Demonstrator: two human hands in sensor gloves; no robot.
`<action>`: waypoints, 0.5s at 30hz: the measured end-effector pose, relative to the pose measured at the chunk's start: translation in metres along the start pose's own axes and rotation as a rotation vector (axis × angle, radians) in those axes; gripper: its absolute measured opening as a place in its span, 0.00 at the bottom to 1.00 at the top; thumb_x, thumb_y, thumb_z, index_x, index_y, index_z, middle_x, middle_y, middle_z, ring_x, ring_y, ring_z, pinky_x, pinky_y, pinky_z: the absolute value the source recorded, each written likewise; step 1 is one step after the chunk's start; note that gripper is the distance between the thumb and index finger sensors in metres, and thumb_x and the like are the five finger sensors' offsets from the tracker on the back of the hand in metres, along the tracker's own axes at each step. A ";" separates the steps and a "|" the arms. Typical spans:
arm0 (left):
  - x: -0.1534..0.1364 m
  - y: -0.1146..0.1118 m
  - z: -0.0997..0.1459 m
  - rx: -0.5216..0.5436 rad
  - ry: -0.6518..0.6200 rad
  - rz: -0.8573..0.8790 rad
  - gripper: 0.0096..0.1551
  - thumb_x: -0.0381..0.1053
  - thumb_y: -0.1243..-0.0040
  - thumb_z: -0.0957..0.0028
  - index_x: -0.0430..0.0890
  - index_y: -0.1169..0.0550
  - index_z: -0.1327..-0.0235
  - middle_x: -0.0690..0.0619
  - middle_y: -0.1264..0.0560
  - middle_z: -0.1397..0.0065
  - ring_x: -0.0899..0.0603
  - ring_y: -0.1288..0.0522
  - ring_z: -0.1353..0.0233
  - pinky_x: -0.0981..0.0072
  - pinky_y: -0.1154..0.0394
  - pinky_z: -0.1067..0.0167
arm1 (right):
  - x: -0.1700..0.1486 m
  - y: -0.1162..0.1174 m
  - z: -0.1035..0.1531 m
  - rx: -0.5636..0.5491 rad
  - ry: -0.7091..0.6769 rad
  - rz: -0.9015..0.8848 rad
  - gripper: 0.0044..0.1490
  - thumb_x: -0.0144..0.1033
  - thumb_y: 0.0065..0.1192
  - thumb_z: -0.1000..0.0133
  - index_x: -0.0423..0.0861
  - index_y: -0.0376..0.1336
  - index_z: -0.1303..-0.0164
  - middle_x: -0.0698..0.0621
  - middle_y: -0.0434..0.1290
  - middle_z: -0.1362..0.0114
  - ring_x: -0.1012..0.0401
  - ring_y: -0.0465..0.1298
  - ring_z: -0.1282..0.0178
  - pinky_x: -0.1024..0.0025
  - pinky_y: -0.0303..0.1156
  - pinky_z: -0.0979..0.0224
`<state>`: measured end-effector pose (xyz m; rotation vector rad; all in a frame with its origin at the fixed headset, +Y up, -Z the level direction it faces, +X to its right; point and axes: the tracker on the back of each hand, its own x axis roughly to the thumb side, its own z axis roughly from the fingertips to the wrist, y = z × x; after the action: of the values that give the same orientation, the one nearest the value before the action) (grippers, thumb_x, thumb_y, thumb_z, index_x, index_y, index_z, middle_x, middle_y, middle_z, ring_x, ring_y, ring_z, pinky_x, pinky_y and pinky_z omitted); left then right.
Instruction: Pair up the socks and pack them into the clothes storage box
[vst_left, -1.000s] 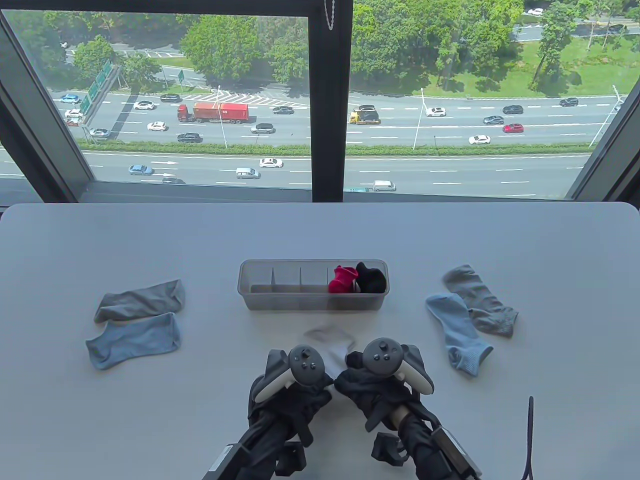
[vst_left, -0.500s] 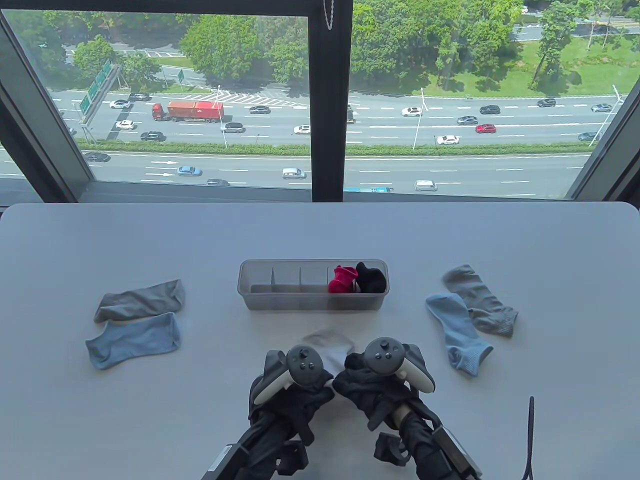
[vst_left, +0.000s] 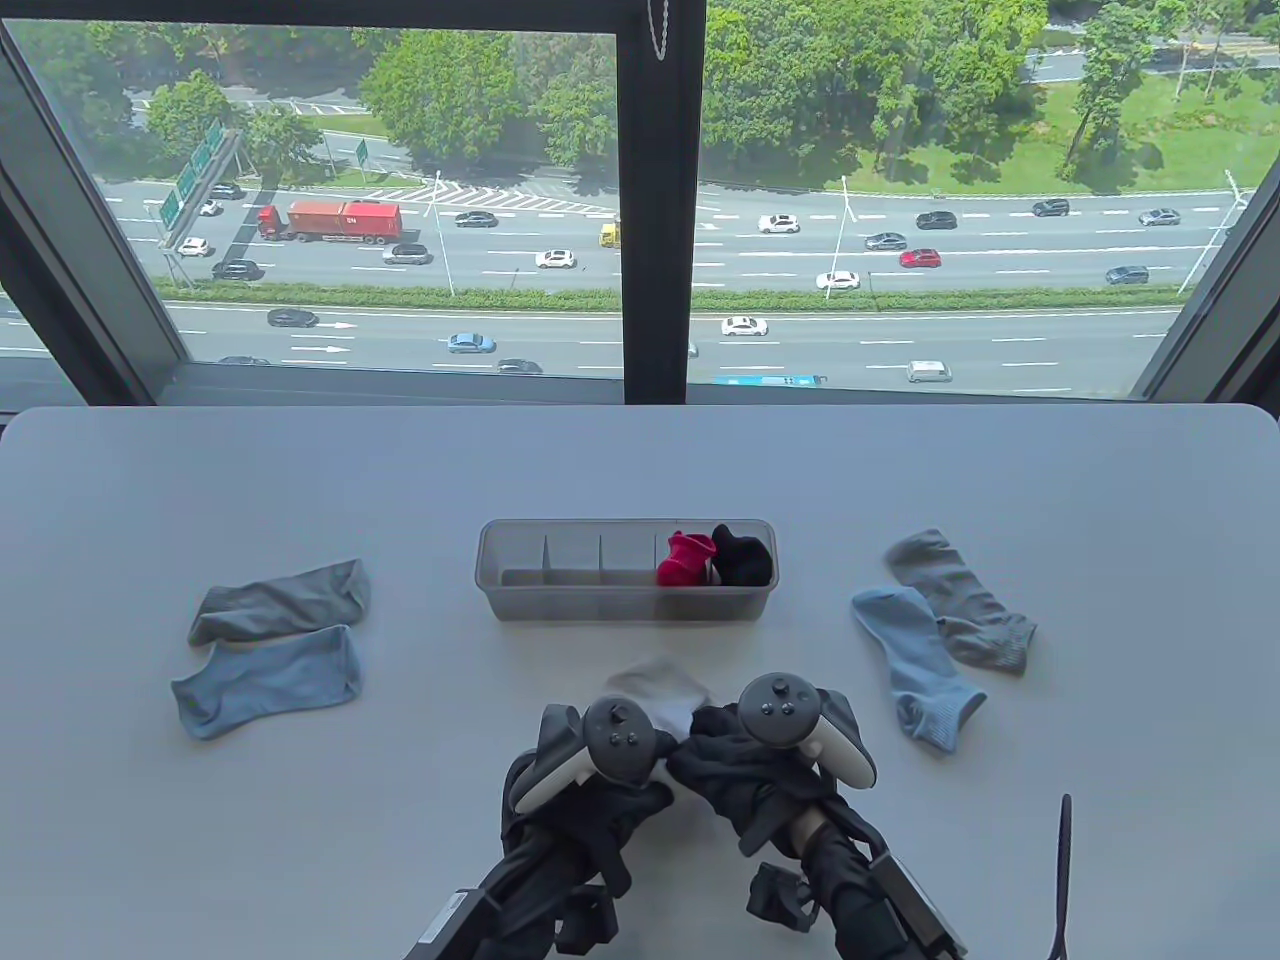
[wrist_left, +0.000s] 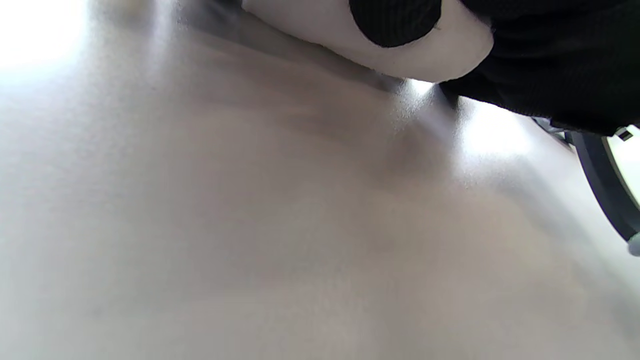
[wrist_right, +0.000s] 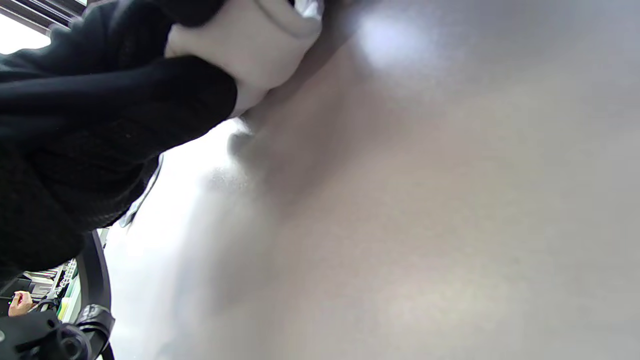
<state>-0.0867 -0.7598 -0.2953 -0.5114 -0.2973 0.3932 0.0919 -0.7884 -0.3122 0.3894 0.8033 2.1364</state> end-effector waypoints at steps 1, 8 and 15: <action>-0.001 0.000 0.000 -0.015 0.004 0.001 0.24 0.47 0.49 0.38 0.39 0.33 0.32 0.35 0.41 0.19 0.26 0.51 0.17 0.24 0.57 0.26 | 0.001 0.001 0.001 -0.027 0.005 0.008 0.29 0.47 0.41 0.33 0.41 0.61 0.31 0.33 0.33 0.16 0.40 0.23 0.21 0.38 0.17 0.30; -0.003 -0.003 -0.003 -0.097 0.007 0.010 0.27 0.50 0.54 0.39 0.36 0.40 0.36 0.33 0.49 0.19 0.26 0.59 0.17 0.24 0.60 0.26 | 0.003 -0.002 0.003 -0.063 -0.037 -0.009 0.27 0.45 0.46 0.35 0.54 0.54 0.24 0.33 0.34 0.15 0.38 0.25 0.20 0.35 0.20 0.28; 0.000 -0.002 0.000 -0.003 -0.020 -0.010 0.28 0.50 0.50 0.38 0.43 0.40 0.27 0.32 0.42 0.19 0.24 0.51 0.18 0.24 0.56 0.25 | 0.002 -0.002 0.003 -0.089 -0.003 0.008 0.27 0.43 0.41 0.33 0.39 0.63 0.36 0.33 0.40 0.16 0.39 0.28 0.19 0.38 0.23 0.26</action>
<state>-0.0858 -0.7613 -0.2937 -0.5092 -0.3198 0.3884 0.0935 -0.7847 -0.3114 0.3490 0.7030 2.1698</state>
